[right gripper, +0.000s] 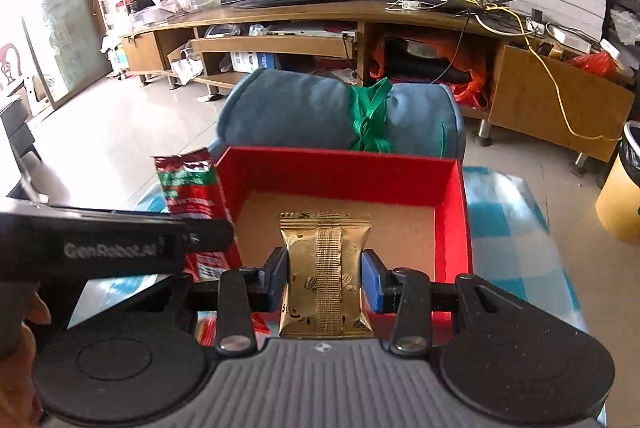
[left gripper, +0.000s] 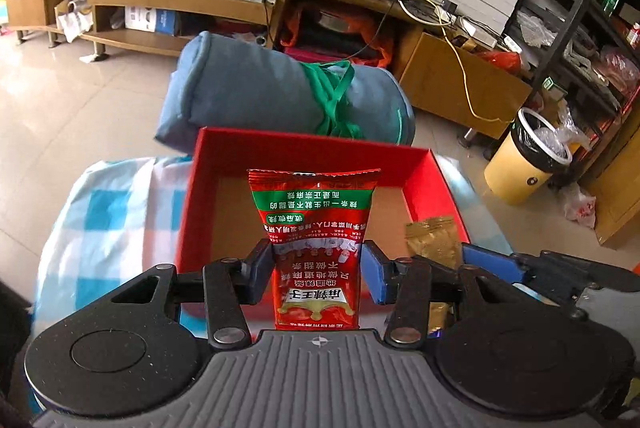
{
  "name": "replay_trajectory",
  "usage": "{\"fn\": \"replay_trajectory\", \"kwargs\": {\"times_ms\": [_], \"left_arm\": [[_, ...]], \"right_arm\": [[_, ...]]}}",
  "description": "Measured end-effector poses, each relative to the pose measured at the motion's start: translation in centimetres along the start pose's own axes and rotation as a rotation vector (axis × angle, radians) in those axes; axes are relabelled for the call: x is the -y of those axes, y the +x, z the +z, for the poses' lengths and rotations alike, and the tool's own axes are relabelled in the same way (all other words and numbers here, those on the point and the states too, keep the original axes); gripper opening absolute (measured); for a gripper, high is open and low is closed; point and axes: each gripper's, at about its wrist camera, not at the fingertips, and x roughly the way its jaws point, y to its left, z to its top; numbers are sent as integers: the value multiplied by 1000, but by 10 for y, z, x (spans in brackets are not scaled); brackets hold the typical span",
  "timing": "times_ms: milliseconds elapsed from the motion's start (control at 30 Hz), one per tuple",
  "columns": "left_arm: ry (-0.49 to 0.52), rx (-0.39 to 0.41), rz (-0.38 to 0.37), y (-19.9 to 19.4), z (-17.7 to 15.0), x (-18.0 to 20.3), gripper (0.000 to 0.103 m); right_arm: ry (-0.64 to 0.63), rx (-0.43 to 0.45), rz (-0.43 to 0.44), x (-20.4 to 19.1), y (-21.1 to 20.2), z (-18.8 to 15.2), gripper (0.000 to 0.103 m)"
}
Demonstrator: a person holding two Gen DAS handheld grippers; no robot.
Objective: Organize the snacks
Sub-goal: 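Carry the red packet and gold pastry over the red box with both tools, then open both tools to drop the red packet and gold pastry into the box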
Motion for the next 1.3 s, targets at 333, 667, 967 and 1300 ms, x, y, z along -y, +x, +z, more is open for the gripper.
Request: {"fn": "replay_trajectory", "kwargs": {"times_ms": [333, 667, 967, 1300], "left_arm": [[7, -17, 34, 51, 25, 4, 44], [-17, -104, 84, 84, 22, -9, 45], [2, -102, 103, 82, 18, -7, 59], [9, -67, 114, 61, 15, -8, 73]], "right_arm": [[-13, -55, -44, 20, 62, 26, 35], [18, -158, -92, 40, 111, 21, 38], [22, -148, -95, 41, 103, 19, 48], [22, -114, -103, 37, 79, 19, 55]]}}
